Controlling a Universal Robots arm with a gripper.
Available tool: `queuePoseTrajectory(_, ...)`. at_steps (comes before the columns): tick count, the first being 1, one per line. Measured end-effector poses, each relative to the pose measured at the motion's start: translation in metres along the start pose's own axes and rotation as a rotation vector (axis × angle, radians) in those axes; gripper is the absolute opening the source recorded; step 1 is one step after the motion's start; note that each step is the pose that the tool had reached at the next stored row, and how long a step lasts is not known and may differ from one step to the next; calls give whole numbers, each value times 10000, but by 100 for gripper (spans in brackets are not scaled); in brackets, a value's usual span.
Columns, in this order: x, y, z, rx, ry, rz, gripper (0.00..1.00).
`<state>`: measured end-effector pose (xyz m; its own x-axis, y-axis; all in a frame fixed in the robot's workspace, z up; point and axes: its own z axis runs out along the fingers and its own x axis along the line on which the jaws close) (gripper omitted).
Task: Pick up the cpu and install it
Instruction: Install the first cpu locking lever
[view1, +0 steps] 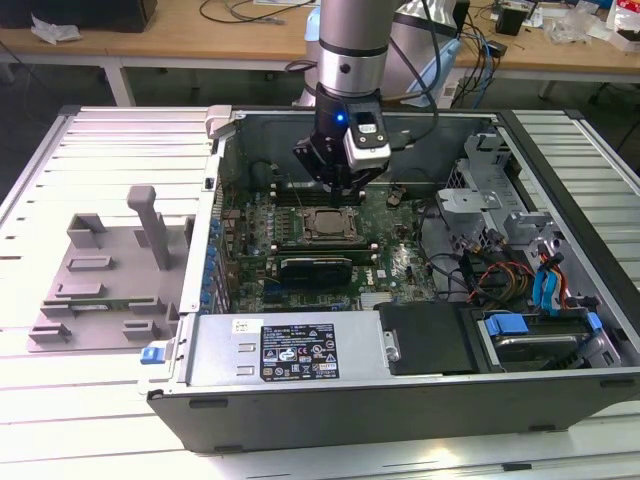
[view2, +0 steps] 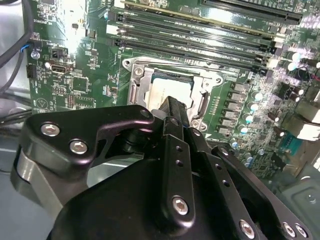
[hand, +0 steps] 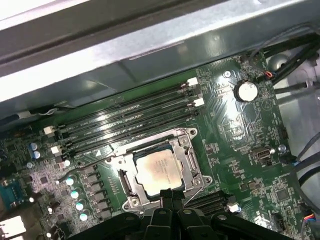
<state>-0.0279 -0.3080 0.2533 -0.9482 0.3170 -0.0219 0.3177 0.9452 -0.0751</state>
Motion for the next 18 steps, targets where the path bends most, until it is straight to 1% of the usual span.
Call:
queuePoseTrajectory(7,0,0,0,-16,-56,-734,11)
queuePoseTrajectory(9,0,0,0,-24,-81,-1058,11)
queuePoseTrajectory(11,0,0,0,-27,-93,-1224,11)
queuePoseTrajectory(14,0,0,0,-37,-125,-1646,11)
queuePoseTrajectory(18,0,0,0,-43,-150,-1977,11)
